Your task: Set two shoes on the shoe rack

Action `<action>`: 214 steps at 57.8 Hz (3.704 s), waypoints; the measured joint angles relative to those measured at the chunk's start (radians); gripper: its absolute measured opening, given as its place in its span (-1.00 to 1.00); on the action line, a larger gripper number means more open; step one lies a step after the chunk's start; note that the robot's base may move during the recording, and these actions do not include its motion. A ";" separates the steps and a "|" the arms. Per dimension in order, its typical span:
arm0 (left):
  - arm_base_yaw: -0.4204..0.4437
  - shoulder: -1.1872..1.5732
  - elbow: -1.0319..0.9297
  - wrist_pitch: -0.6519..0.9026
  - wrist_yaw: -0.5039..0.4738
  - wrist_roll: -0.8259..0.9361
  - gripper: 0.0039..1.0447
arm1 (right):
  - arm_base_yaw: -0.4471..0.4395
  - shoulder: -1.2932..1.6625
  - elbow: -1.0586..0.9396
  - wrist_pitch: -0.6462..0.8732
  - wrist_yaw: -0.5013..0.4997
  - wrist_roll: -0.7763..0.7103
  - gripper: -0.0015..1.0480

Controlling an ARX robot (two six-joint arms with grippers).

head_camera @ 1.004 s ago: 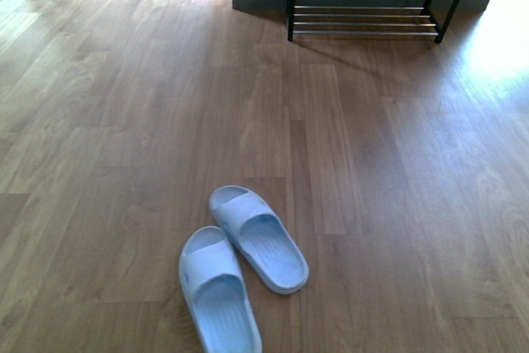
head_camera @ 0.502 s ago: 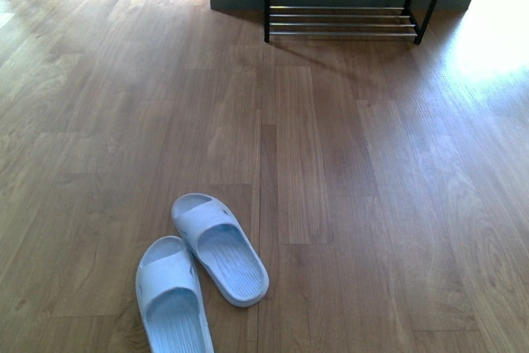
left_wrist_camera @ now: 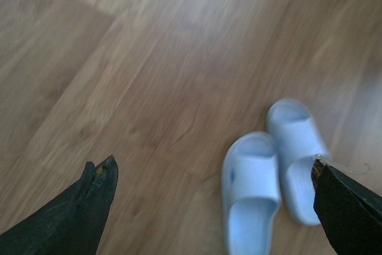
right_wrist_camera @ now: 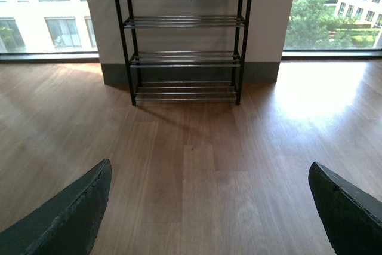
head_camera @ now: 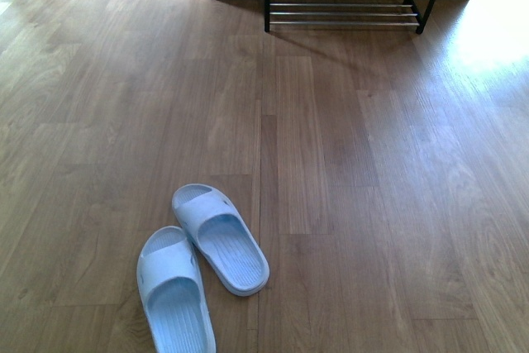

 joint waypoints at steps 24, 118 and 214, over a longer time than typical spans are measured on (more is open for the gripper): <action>-0.108 0.737 0.325 -0.082 0.235 0.026 0.83 | 0.000 0.000 0.000 0.000 0.000 0.000 0.82; -0.234 1.641 1.355 -0.667 0.068 0.531 0.39 | 0.000 0.000 0.000 0.000 0.000 0.000 0.82; -0.031 -0.136 -0.089 0.321 -0.671 0.626 -0.97 | 0.000 0.000 0.000 0.000 0.000 0.000 0.82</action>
